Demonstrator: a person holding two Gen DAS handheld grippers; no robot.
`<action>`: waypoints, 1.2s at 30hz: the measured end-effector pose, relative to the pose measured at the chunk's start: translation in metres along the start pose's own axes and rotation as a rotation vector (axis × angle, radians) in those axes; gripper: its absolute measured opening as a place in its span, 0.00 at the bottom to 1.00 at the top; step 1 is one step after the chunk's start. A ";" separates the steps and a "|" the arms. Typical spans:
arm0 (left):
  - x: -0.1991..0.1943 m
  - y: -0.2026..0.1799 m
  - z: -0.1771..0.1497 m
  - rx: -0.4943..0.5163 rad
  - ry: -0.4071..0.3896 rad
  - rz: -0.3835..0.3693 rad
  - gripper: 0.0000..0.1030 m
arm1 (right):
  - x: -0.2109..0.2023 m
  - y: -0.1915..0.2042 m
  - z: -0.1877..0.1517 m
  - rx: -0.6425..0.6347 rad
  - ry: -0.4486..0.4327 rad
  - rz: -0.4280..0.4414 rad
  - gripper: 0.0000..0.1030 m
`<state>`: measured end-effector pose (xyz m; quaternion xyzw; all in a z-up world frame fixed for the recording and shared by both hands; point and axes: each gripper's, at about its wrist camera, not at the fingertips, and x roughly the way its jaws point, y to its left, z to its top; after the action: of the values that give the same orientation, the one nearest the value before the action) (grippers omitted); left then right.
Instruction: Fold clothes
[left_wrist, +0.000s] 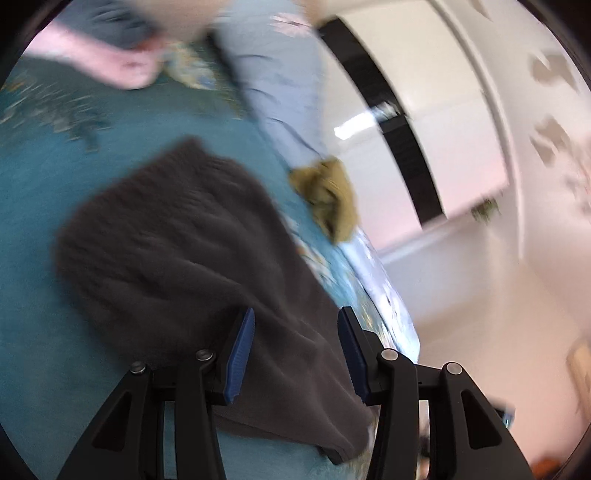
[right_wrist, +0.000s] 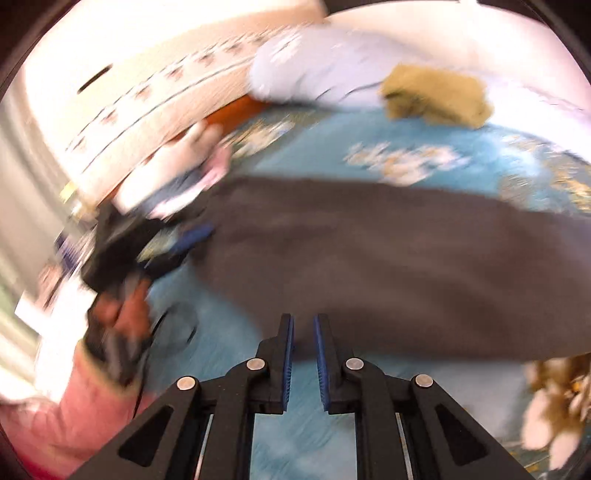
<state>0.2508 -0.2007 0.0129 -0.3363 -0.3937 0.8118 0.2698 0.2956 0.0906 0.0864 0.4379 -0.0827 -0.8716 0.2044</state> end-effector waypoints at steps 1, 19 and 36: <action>0.005 -0.010 -0.005 0.046 0.027 -0.022 0.46 | 0.004 -0.005 0.004 0.026 -0.018 -0.017 0.14; 0.055 -0.012 -0.036 0.048 0.285 0.005 0.47 | -0.036 -0.098 0.006 0.318 -0.137 -0.120 0.35; 0.050 0.001 -0.035 -0.038 0.278 -0.032 0.47 | -0.148 -0.322 -0.080 1.092 -0.575 -0.215 0.71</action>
<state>0.2462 -0.1504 -0.0209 -0.4444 -0.3733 0.7453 0.3281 0.3470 0.4475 0.0420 0.2331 -0.5231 -0.8024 -0.1681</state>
